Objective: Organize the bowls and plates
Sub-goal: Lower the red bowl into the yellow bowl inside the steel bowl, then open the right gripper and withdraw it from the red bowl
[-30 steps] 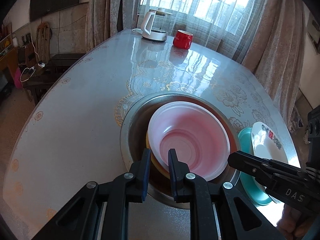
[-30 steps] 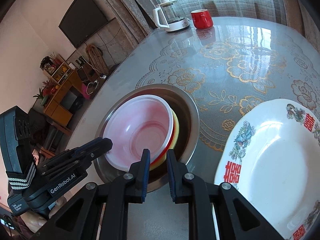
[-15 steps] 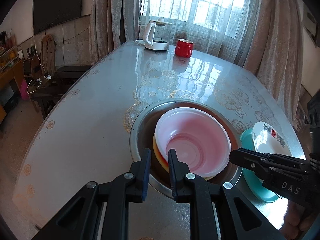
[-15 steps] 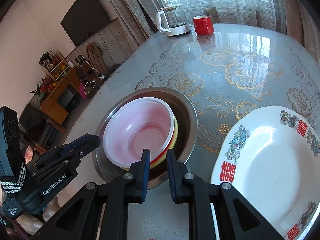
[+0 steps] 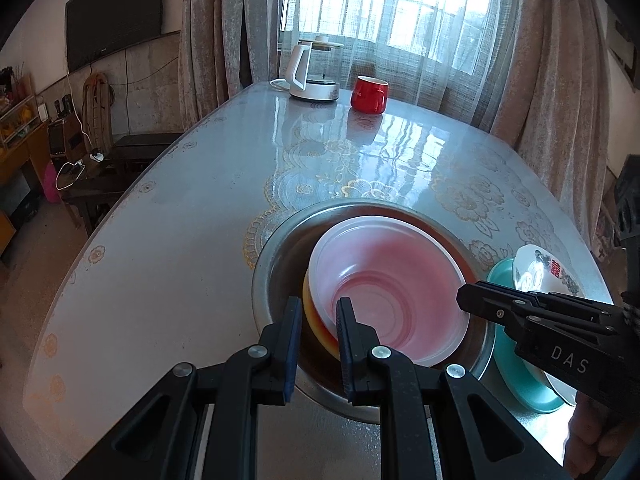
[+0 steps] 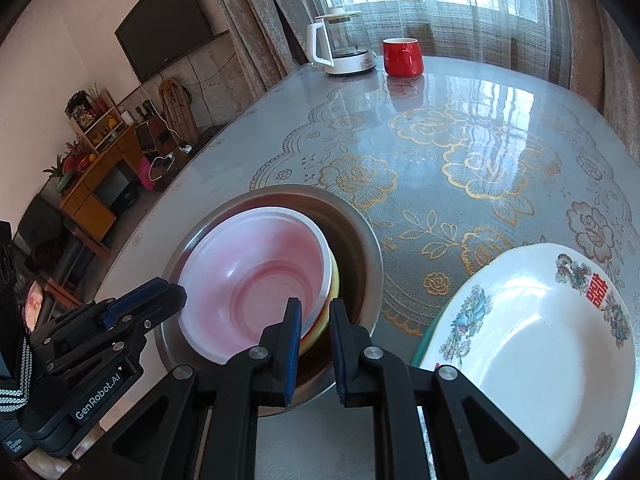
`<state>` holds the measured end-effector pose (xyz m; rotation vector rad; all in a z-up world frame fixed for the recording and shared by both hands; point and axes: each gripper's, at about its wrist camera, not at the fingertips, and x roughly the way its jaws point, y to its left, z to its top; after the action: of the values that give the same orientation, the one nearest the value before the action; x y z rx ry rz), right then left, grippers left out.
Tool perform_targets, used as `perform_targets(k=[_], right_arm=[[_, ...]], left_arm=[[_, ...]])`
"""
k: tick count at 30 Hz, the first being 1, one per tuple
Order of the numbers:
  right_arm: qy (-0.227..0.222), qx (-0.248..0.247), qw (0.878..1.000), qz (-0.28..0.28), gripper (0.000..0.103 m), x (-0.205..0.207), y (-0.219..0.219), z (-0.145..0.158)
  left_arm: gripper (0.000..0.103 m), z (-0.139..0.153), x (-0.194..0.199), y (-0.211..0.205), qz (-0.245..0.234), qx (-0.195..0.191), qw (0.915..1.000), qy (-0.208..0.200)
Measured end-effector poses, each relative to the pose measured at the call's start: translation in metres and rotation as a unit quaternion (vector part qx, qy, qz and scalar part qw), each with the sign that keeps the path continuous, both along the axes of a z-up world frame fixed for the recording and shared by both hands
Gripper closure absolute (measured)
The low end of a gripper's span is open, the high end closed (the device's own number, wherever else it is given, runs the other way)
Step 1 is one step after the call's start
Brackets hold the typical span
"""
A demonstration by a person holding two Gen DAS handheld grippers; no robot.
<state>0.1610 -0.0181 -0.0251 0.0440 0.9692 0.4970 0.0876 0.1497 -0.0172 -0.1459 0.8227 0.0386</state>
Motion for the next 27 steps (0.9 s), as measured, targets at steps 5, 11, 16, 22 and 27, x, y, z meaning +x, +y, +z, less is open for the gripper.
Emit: perform_targets(k=[5,11,16,22,27], right_arm=[[-0.009,0.008,1.0,0.004,0.089,-0.006,-0.001,0.005],[-0.005,-0.003,1.0,0.019,0.089,-0.01,0.001,0.009],[0.0,-0.016,1.0,0.012,0.089,-0.01,0.0,0.009],[-0.013,-0.04,0.999,0.024,0.089,-0.013,0.004,0.009],[-0.02,-0.046,0.998,0.028,0.096,-0.007,0.008,0.006]], left_arm=[[0.086,0.001,-0.005,-0.004,-0.002,0.01,0.9999,-0.011],[0.086,0.008,-0.014,0.006,0.004,-0.006,0.9997,-0.023],[0.086,0.009,-0.019,0.012,0.003,-0.005,0.9997,-0.025],[0.086,0.005,-0.018,-0.001,-0.015,0.014,0.9996,-0.022],[0.086,0.0,-0.014,-0.001,-0.011,0.019,0.9996,-0.016]])
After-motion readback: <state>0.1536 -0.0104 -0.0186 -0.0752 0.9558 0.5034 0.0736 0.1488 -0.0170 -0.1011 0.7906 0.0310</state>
